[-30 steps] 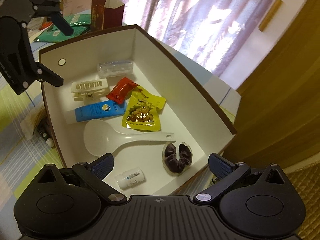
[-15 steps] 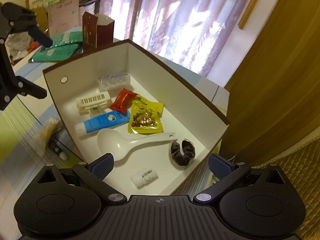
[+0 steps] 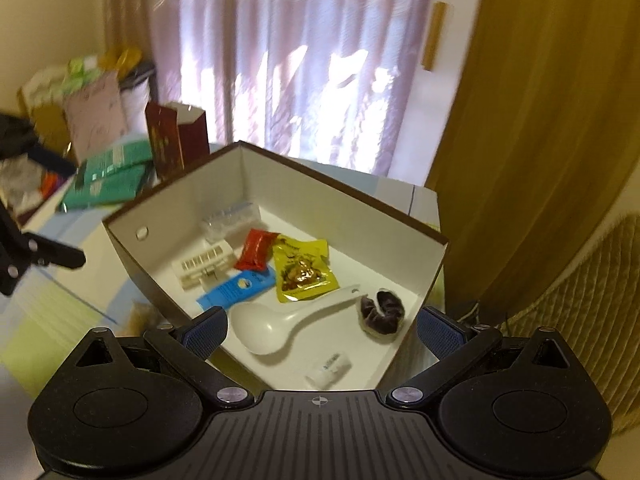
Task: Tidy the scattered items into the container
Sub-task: 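Withdraw both tools from the box toward the cotton swabs and green tube, then grasp the cotton swab bag with left tool while right tool grasps green tube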
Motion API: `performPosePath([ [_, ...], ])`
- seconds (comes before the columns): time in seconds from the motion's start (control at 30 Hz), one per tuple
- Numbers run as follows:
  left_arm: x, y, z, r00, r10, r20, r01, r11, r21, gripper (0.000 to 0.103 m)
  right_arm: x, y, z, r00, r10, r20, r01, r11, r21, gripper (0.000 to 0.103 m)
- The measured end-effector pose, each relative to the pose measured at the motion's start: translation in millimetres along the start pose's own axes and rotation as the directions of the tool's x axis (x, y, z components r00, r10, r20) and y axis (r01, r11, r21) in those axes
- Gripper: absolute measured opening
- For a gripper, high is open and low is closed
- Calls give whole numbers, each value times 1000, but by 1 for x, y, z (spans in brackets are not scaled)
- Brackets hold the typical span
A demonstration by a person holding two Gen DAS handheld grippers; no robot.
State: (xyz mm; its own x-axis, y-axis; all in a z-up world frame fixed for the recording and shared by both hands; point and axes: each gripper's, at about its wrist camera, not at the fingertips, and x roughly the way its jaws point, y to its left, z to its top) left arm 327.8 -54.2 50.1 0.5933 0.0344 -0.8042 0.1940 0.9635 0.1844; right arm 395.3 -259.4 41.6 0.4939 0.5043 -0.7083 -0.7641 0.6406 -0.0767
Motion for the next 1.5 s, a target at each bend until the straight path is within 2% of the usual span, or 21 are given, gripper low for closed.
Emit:
performPosePath([
  [0.3,-11,17,-48,999,23,25,-20,993,-114,99,-10,18,-39,999,12,40,-19,985,171,103],
  [0.6,-12,24,-97,999,42,16,-36,966,-257,99,-24,43,-62,994,51,94,-67,982,176,103],
  [0.83,-1,14,-129,1000,12,-8,-14,949,-316,98,-17,52,-85,991,103,85,-123,955,268,103],
  [0.93,10,6,-140,1000,-15,-21,7,942,-335,96,-5,57,-99,989,142,43,-148,943,298,103],
  [1.07,27,-3,-148,998,-42,-49,23,937,-349,93,23,61,-121,994,94,-52,-73,948,311,103],
  [1.17,39,-7,-152,997,-50,-62,25,936,-351,86,40,54,-138,992,74,-104,-32,934,356,103],
  [1.23,48,-8,-153,996,-61,-68,32,933,-358,78,46,49,-146,991,63,-114,-16,925,379,103],
  [1.5,79,-2,-137,995,-81,-57,49,899,-435,77,68,29,-152,992,34,-122,26,886,462,103],
])
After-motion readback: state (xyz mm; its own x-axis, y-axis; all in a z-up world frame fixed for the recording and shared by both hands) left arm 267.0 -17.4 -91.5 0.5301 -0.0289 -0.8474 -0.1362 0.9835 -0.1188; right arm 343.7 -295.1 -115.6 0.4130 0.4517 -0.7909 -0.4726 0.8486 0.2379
